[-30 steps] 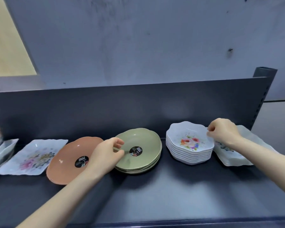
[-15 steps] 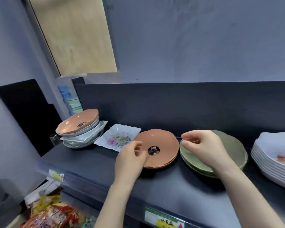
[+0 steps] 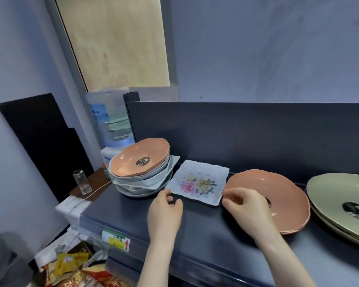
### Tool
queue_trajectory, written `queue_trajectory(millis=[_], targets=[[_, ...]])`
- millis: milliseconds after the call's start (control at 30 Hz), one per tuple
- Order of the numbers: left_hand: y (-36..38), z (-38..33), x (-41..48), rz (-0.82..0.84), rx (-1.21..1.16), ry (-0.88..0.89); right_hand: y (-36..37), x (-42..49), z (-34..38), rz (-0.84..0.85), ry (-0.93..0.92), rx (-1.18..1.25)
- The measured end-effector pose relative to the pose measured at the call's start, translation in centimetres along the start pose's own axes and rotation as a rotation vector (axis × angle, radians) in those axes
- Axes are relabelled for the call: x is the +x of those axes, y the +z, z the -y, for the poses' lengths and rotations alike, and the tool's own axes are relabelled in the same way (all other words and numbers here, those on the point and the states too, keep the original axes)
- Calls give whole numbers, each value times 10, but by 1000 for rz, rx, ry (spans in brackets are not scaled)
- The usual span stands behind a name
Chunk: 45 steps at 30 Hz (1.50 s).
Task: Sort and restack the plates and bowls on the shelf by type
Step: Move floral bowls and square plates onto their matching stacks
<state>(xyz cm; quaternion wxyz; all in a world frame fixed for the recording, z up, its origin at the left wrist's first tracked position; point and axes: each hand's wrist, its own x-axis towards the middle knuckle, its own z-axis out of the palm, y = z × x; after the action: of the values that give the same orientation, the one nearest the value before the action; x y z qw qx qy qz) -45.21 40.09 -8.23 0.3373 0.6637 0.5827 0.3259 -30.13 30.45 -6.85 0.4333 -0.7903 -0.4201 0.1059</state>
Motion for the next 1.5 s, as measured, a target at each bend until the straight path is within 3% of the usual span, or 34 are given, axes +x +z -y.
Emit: queue_trajectory(millis=[67, 167, 233, 400, 633, 967, 1100, 1233, 1500], targets=[[3, 8, 18, 91, -253, -141, 16, 5, 8, -48, 21, -16], [13, 11, 33, 274, -857, -486, 29, 9, 17, -106, 51, -54], [20, 8, 40, 277, -961, -579, 31, 11, 22, -131, 63, -88], [36, -18, 49, 82, -865, -679, 28, 16, 26, -200, 85, -167], [55, -34, 47, -100, -767, -688, 20, 21, 20, -224, 79, -211], [29, -38, 32, -62, -1056, -718, -6, 35, 9, -169, 84, -71], [31, -45, 7, -45, -1093, -679, -12, 38, 6, -28, 174, 220], [37, -56, -11, -28, -1140, -652, -23, 37, 2, 3, 184, 380], [45, -69, -16, 74, -1013, -404, -58, 39, -30, -7, 289, 480]])
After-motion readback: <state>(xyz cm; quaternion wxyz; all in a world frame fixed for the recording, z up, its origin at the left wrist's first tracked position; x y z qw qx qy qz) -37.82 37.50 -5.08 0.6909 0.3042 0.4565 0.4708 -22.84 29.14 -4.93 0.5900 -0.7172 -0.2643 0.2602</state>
